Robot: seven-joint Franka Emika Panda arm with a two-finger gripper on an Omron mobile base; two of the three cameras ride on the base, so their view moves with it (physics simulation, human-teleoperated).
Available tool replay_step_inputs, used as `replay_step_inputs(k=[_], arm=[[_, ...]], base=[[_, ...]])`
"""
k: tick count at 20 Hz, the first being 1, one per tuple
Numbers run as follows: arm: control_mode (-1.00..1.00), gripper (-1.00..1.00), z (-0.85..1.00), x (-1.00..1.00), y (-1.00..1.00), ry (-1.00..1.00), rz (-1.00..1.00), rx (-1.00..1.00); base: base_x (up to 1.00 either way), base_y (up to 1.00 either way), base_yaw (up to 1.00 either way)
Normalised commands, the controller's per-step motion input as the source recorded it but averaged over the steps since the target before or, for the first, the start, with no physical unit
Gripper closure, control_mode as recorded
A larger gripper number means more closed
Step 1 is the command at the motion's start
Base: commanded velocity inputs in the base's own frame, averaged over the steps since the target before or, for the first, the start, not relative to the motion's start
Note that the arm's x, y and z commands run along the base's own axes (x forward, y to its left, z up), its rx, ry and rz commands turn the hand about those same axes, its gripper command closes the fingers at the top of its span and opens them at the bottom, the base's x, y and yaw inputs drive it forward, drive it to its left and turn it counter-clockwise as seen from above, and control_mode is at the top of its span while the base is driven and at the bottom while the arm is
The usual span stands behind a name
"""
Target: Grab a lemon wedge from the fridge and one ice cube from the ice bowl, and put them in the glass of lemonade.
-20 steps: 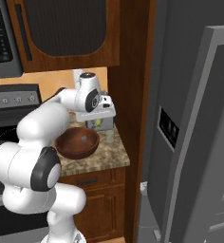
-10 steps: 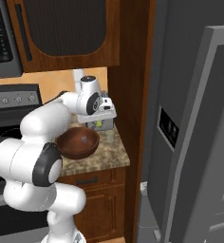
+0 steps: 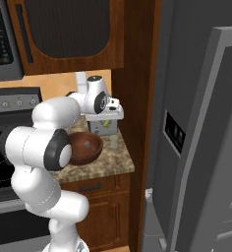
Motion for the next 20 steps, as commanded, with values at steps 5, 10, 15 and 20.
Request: replay_step_inputs(k=[5,10,15,20], arm=[[-1.00,1.00,-0.07,0.24,0.00,0.00,-0.30,0.13],[-1.00,1.00,0.00,0.03,-0.03,-0.01,-0.19,0.05],[-1.00,1.00,-0.04,0.17,-0.18,0.00,-0.11,0.02],[-1.00,1.00,-0.11,0.19,-0.02,0.00,-0.12,0.01]], base=[[0.00,0.00,0.00],[0.00,0.00,0.00],[0.00,0.00,0.00],[0.00,0.00,0.00]])
